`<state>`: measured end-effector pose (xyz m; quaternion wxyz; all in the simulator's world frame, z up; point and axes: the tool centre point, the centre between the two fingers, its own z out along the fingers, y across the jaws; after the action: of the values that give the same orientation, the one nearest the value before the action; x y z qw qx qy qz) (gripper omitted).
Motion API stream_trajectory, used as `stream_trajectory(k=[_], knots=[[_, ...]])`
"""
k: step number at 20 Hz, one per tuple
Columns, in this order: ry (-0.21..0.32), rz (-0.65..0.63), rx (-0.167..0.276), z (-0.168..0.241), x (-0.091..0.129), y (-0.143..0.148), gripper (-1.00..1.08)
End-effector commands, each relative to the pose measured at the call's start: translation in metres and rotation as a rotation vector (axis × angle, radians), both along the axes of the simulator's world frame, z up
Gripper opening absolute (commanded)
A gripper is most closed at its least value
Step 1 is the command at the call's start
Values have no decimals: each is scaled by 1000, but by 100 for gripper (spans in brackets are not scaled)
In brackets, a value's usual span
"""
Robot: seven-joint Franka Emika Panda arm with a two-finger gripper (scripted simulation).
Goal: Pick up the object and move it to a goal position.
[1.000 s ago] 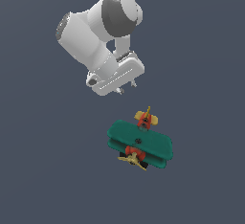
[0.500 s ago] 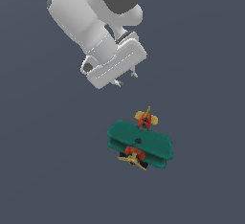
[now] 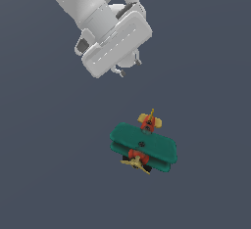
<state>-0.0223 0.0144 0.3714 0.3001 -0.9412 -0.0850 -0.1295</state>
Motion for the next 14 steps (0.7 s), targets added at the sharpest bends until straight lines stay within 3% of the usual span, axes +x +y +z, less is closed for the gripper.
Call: stream_trajectory(k=[1,14], knots=[[-40,2,6,16,1,-1,28],[-235,7,60,95,1,-11,28]])
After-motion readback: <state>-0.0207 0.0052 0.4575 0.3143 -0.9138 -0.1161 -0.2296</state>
